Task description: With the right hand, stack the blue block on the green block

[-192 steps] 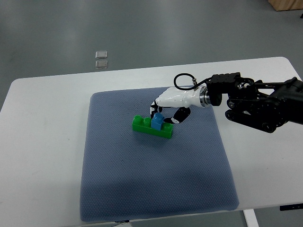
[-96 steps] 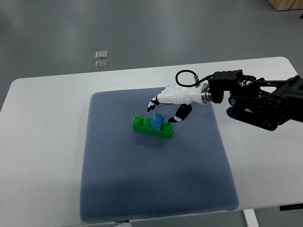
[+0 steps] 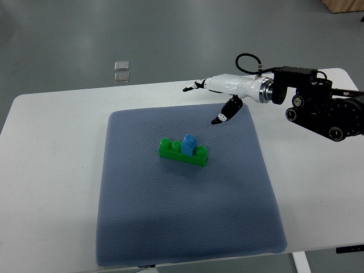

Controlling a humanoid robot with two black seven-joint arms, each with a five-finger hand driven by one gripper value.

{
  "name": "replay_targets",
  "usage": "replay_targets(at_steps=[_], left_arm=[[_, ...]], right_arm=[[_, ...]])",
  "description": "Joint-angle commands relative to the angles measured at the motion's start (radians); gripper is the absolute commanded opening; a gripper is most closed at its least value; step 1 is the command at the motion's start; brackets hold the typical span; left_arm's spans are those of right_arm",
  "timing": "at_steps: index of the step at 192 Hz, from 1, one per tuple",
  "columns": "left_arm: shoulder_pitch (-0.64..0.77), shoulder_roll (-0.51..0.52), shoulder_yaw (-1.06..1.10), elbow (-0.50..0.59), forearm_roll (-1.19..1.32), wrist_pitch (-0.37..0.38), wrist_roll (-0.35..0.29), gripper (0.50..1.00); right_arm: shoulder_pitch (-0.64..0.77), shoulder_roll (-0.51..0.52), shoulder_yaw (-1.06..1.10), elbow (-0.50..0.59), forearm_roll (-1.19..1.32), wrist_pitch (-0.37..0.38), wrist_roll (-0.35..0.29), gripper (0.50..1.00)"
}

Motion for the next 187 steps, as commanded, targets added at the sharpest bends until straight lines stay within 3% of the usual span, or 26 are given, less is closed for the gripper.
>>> replay_targets(at_steps=[1, 36, 83, 126, 187], left_arm=[[0.0, 0.0, 0.0, -0.001, 0.0, 0.0, 0.0, 1.0], [0.0, 0.0, 0.0, 0.001, 0.0, 0.0, 0.0, 1.0], [0.0, 0.0, 0.0, -0.001, 0.0, -0.001, 0.0, 1.0], [0.0, 0.0, 0.0, -0.001, 0.0, -0.001, 0.0, 1.0], [0.0, 0.0, 0.0, -0.001, 0.0, -0.001, 0.0, 1.0]], right_arm=[[-0.037, -0.023, 0.061, -0.018, 0.197, 0.005, -0.041, 0.915], [-0.115, -0.018, 0.207, -0.058, 0.617, -0.043, -0.143, 0.915], [-0.235, 0.042, 0.435, -0.082, 1.011, -0.231, -0.204, 0.915], [-0.368, 0.118, 0.655, -0.07, 1.055, -0.228, -0.198, 0.917], [-0.434, 0.148, 0.667, -0.065, 1.042, -0.227, -0.193, 0.917]])
